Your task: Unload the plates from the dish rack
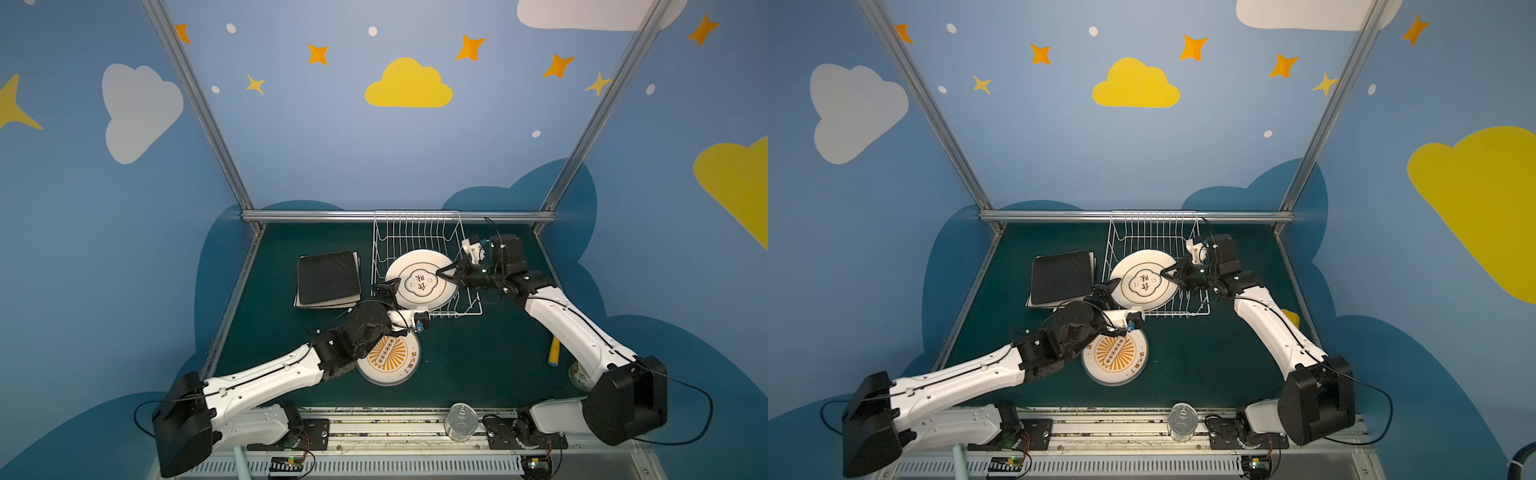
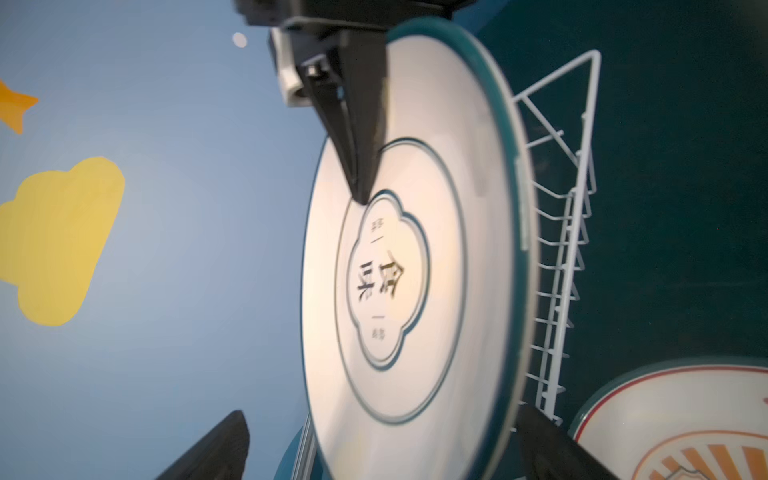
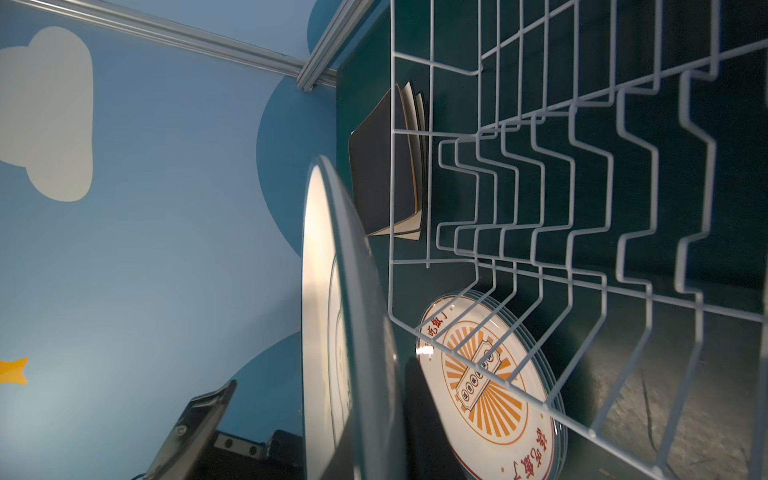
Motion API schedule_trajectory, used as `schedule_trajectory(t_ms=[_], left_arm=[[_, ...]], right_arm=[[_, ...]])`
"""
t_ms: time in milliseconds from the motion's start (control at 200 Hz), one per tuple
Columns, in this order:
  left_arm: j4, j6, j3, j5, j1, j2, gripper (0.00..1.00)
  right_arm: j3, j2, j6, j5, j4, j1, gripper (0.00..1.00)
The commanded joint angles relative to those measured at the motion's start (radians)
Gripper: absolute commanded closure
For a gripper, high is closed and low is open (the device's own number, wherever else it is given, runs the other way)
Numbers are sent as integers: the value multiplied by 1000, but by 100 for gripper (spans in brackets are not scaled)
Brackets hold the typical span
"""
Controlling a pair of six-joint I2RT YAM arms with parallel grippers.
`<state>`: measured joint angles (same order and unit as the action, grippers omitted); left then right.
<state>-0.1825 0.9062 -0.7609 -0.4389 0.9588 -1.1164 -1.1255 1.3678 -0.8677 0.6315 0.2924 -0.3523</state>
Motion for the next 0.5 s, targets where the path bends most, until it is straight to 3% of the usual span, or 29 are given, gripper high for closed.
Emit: schedule_trajectory(t_ms=[0,125,305,496], left_arm=[[49,-178,-7,62,-28,80,1],[95,-450,-26,132,-119,172,1],[271,-895,-90,275,-333,236,0],[314,-1238,-121,577,-536,207,1]], right_arm=[[0,-50,0,-5,-62,17,100],[3,-57,15,-13,-59,27,100],[16,-73,48,-15,-80,27,100],[32,-89,92,-23,-106,27,100]])
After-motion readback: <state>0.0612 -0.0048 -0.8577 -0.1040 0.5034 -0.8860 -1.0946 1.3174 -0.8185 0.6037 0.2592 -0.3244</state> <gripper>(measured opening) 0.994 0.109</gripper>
